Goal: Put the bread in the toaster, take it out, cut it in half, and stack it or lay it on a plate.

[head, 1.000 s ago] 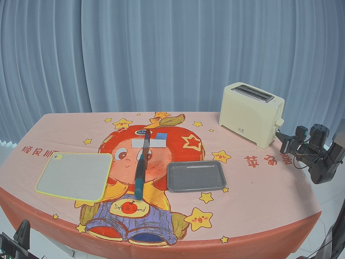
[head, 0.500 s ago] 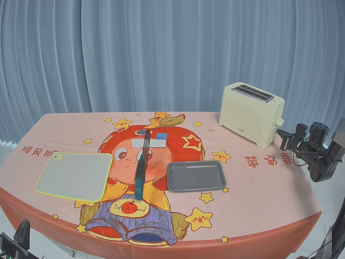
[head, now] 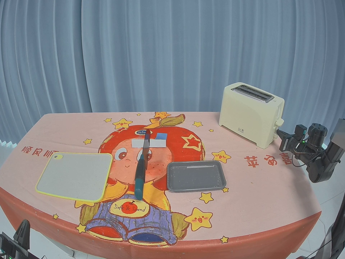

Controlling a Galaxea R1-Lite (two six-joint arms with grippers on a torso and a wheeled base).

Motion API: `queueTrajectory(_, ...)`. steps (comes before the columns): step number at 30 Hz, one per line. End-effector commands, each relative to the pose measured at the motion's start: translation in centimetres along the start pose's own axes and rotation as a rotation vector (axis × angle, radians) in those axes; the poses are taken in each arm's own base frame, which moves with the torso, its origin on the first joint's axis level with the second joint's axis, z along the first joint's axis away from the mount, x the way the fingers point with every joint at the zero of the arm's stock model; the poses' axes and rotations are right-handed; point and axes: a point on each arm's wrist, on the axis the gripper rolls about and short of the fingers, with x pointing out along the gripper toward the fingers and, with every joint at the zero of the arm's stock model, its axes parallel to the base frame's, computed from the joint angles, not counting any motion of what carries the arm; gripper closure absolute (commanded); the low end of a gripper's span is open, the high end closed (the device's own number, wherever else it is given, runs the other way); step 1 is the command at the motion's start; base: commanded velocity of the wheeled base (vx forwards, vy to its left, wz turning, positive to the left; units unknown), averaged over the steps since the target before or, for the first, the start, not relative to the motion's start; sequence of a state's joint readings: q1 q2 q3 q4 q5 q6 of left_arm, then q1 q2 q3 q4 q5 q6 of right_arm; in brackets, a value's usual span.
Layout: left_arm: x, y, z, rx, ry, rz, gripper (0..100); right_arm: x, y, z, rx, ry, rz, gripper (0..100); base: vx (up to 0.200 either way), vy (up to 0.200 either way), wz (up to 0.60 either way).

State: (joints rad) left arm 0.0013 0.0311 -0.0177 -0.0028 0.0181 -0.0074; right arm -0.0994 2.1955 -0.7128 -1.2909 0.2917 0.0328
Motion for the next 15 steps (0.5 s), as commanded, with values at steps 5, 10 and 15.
queueTrajectory(5,0.14,0.00,-0.49,0.000,0.018,0.001,100,0.05,0.01,-0.61,-0.002,0.022,-0.001,100,0.000,0.000,0.00)
queueTrajectory(10,0.14,0.00,-0.49,0.000,0.018,0.001,100,0.02,-0.17,-1.04,-0.017,0.035,-0.006,100,0.000,0.000,0.00)
queueTrajectory(15,0.14,0.00,-0.49,0.000,0.018,0.001,100,-0.02,-0.22,-1.08,-0.018,0.036,-0.007,100,0.000,0.000,0.00)
